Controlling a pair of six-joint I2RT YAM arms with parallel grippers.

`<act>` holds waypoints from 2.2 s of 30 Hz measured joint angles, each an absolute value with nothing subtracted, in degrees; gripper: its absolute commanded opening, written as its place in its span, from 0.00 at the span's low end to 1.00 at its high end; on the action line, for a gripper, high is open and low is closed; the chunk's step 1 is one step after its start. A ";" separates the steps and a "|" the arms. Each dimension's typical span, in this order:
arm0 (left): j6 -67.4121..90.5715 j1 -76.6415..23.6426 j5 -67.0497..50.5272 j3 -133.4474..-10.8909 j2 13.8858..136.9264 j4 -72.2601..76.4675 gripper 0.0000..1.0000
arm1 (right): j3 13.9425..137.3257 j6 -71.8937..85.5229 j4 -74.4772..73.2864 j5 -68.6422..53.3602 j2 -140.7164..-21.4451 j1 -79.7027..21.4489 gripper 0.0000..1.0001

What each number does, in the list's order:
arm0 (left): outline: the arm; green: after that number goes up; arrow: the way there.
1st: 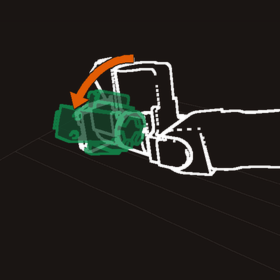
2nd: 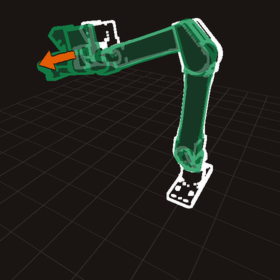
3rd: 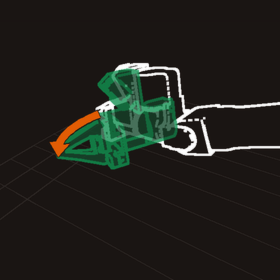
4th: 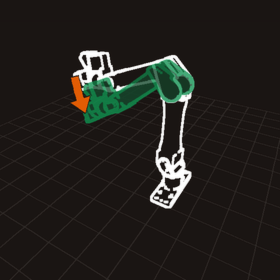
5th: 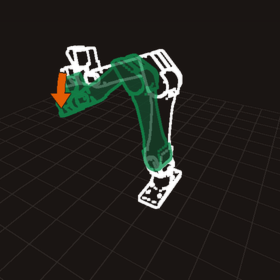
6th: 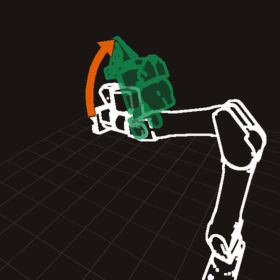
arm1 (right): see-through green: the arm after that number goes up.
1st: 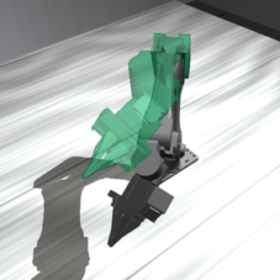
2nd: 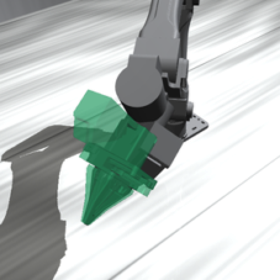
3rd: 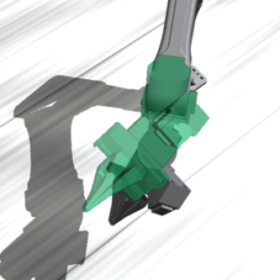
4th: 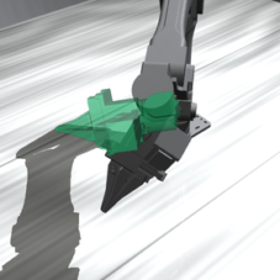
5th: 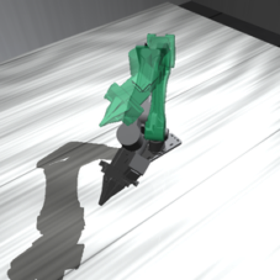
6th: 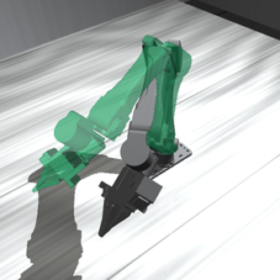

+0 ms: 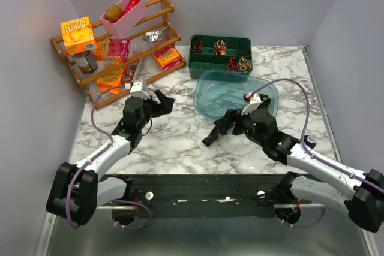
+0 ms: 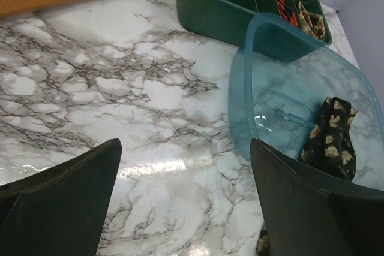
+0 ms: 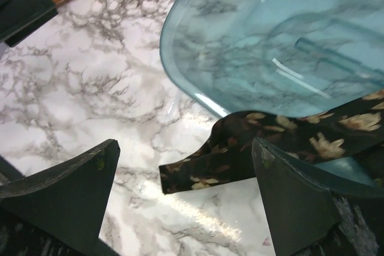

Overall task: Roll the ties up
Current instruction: Pick up the tie from the bin.

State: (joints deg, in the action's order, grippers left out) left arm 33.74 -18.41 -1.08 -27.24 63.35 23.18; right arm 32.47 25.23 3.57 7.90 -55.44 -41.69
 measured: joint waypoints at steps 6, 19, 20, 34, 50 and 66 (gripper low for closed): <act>33.89 -19.94 -5.08 -28.67 69.01 23.31 0.99 | 27.73 31.22 3.77 7.75 -56.12 -46.59 1.00; 34.06 -20.73 -8.38 -29.41 71.40 23.94 0.99 | 23.22 38.22 13.74 8.29 -66.41 -48.03 0.98; 34.06 -20.75 -8.45 -29.41 71.35 23.94 0.99 | 23.22 38.37 14.98 8.64 -67.81 -48.03 0.98; 33.85 -20.75 -9.30 -29.32 68.75 24.38 0.99 | 22.48 41.10 30.37 14.28 -78.37 -48.05 0.78; 33.87 -20.75 -9.23 -27.33 64.03 24.08 0.99 | 25.10 40.16 39.31 11.42 -84.25 -48.05 0.01; 43.94 -18.11 -17.47 -28.82 66.37 23.14 0.99 | 36.75 39.55 38.11 11.62 -80.53 -48.05 0.01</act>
State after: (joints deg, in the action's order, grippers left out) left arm 43.94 -18.11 -17.47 -28.82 66.37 23.14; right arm 36.75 39.55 38.11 11.62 -80.53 -48.05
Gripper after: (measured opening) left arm 0.987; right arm 0.030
